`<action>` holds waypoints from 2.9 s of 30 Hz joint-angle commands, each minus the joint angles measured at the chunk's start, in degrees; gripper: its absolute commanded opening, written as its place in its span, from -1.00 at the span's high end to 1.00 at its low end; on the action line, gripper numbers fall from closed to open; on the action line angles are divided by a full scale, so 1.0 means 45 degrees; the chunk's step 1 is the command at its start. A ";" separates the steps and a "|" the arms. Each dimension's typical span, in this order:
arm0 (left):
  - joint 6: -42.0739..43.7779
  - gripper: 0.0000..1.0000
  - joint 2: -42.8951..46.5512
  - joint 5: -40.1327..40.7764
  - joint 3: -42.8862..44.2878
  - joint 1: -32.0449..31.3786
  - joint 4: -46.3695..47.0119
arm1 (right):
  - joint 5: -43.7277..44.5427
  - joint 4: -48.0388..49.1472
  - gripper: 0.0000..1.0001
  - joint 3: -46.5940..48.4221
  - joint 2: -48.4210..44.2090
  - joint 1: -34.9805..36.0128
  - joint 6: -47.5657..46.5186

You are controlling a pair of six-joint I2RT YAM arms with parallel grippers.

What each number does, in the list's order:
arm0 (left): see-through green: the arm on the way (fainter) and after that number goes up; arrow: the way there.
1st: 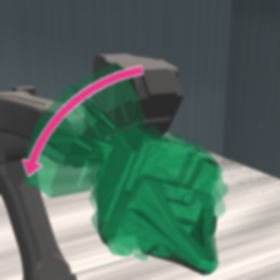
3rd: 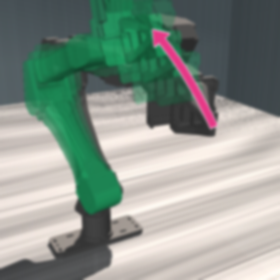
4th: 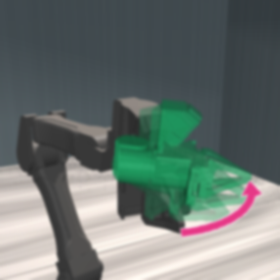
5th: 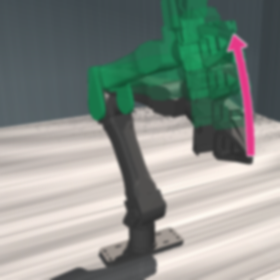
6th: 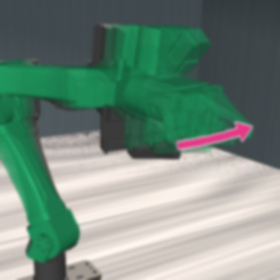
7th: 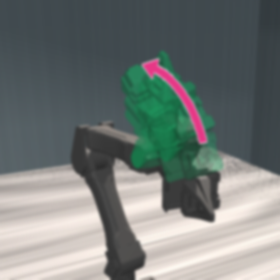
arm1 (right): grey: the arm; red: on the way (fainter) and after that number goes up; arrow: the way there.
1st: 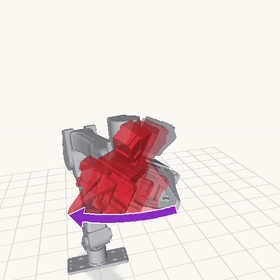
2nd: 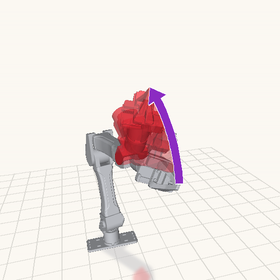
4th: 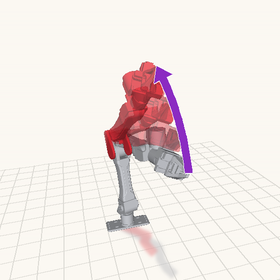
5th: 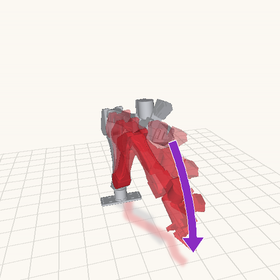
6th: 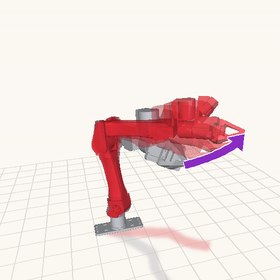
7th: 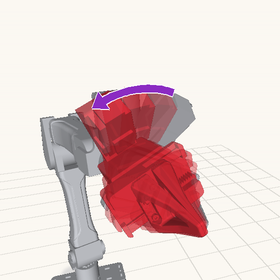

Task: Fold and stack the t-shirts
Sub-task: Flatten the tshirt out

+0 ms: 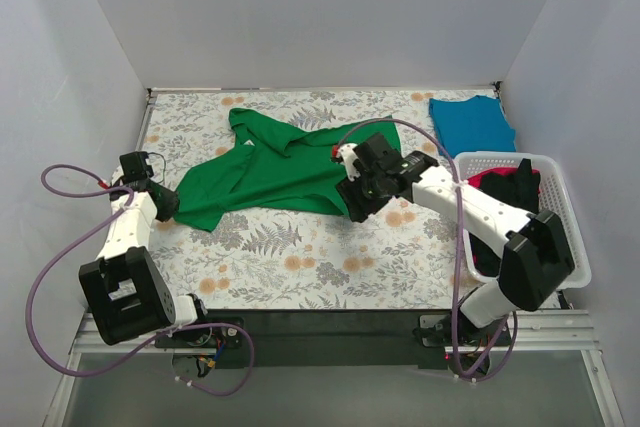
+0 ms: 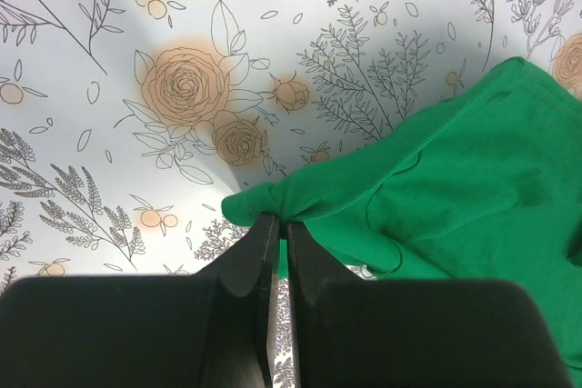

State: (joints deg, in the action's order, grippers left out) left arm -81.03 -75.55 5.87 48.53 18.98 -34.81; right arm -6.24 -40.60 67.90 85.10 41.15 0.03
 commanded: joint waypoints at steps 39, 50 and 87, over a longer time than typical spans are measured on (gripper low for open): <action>0.0117 0.90 0.2002 0.1403 -0.0375 -0.0078 -0.1598 | 0.4009 -0.2734 0.76 -0.1145 -0.2679 0.2009 -0.1669; 0.0663 -0.61 0.1789 0.2177 0.1206 -0.0194 -0.2364 | -0.0351 -0.4241 -0.21 0.0673 -0.1256 0.1035 -0.1434; -0.2051 -0.22 -0.7900 -0.2340 0.5737 -0.5547 0.2305 | 0.1229 0.3439 -0.19 0.7405 1.0033 -0.6409 0.0581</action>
State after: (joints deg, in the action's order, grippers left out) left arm -87.55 -110.39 -3.68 72.75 -6.07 -25.23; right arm -5.21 -22.15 97.03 126.72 13.87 7.35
